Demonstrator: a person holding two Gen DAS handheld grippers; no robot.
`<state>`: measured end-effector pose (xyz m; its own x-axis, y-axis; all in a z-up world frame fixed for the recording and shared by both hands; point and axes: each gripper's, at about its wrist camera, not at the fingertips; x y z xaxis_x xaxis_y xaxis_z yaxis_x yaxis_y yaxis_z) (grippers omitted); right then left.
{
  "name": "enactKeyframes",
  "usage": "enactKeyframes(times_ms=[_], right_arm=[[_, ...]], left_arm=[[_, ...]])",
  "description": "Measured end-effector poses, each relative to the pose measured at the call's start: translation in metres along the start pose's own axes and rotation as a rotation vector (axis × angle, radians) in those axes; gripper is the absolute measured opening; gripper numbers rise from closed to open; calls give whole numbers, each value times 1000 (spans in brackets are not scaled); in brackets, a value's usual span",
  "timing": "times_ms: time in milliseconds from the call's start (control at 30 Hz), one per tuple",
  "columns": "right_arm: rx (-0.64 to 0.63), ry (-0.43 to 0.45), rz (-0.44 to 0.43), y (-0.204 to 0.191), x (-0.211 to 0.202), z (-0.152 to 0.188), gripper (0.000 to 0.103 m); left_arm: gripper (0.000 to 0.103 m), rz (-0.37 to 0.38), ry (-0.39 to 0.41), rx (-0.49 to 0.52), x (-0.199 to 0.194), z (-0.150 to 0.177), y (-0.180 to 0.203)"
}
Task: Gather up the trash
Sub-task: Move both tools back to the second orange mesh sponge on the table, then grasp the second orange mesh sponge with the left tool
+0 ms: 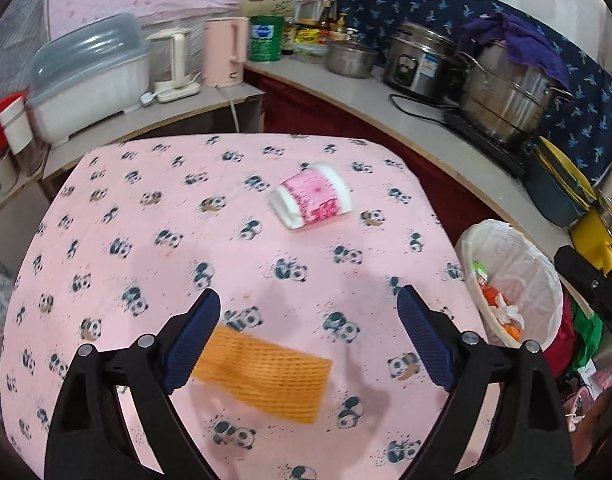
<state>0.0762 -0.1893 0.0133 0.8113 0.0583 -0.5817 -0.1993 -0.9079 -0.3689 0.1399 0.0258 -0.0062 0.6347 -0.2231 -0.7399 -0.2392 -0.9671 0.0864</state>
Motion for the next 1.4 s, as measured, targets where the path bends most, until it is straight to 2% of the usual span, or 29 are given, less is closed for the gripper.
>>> enactKeyframes(times_ms=[233,467,600,900,933,1033,1167,1400], right_arm=[[-26,-36,-19,-18,8,15,38],[-45,-73,-33,-30,19,29,38],[-51,-89,-36,-33,26,33,38],[-49,-121,-27,-32,44,35,38],[-49,-125,-26,-32,46,35,38],[-50,-136,-26,-33,53,36,38],[-55,-155,-29,-36,64,37,38],[-72,-172,-34,-45,87,31,38]], left_arm=[[87,-63,-97,-163,9,34,-47],[87,-11,-206,-309,32,58,-73],[85,11,-252,-344,46,63,-75],[61,24,-311,-322,70,63,-65],[57,20,-309,-311,71,63,-64],[33,37,-308,-283,73,61,-62],[13,82,-300,-270,75,57,-61],[11,67,-231,-195,66,34,-58]])
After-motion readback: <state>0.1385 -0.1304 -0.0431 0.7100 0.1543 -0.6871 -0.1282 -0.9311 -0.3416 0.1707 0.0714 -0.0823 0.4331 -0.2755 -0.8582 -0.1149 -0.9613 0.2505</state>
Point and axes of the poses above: each gripper's, at about its wrist camera, not at the fingertips, and x roughly the way its jaws point, y to its right, z to its underside, and after that the axes turned 6 degrees about x, right-handed
